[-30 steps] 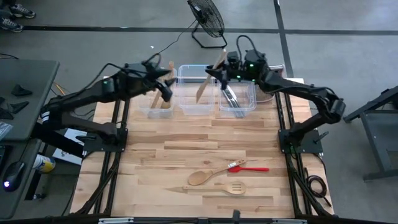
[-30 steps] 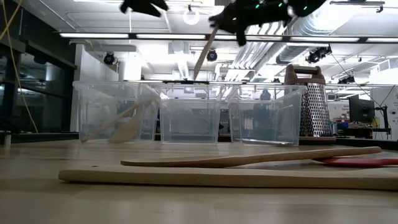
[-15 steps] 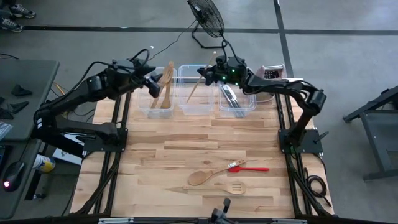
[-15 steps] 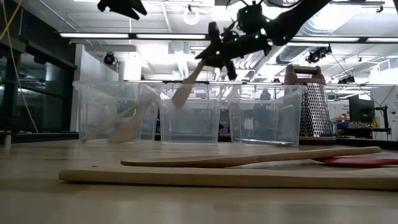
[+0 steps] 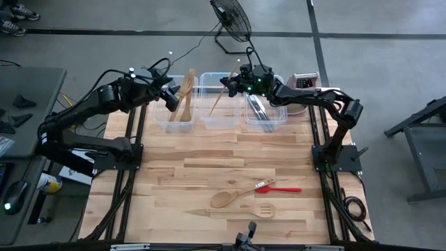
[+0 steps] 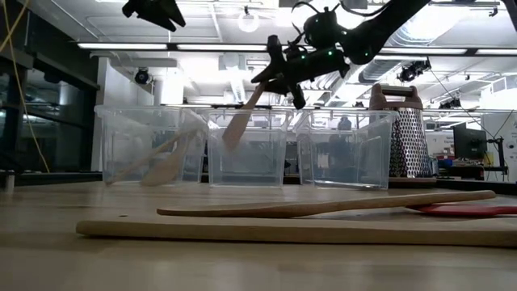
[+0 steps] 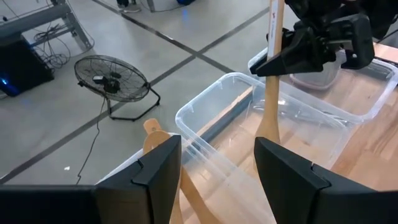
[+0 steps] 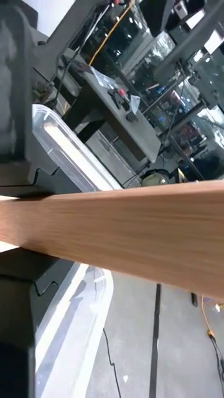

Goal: Pick & Place Kitchen Items
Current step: Put the wooden spatula into the middle transparent bin, then put the wooden serving spoon into the left transparent bin

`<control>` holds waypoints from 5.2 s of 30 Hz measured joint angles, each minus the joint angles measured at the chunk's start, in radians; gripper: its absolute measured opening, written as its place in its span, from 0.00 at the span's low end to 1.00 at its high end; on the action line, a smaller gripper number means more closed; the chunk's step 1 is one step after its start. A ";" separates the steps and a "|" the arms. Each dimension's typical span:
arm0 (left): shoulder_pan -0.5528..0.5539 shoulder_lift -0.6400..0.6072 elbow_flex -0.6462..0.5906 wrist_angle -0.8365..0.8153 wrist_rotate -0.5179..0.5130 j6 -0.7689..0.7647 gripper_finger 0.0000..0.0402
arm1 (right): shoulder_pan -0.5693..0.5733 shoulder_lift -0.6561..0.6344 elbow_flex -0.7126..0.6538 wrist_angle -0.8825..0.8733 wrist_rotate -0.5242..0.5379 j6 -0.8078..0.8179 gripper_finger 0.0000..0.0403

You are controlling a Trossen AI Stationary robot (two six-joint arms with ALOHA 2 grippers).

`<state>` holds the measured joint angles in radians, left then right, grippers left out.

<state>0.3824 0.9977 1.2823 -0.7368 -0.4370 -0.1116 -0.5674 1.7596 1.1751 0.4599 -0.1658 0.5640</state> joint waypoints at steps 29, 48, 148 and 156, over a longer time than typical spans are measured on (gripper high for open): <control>-0.003 0.000 0.000 0.001 0.011 -0.051 0.50 | -0.033 -0.086 0.000 -0.075 -0.188 -0.059 0.57; -0.003 0.001 0.000 0.002 0.040 -0.082 0.50 | -0.037 -0.471 0.000 -0.545 -0.232 -0.262 0.54; -0.533 0.338 0.087 -0.094 0.076 -0.462 0.50 | 0.899 -0.293 -0.517 -0.898 0.081 -0.577 0.59; -0.533 0.338 0.087 -0.106 0.077 -0.462 0.50 | 0.916 -0.218 -0.512 -0.820 0.109 -0.506 0.58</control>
<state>-0.1509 1.3361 1.3689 -0.8426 -0.3605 -0.5735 0.3489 1.5419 0.6628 -0.3604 -0.0568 0.0575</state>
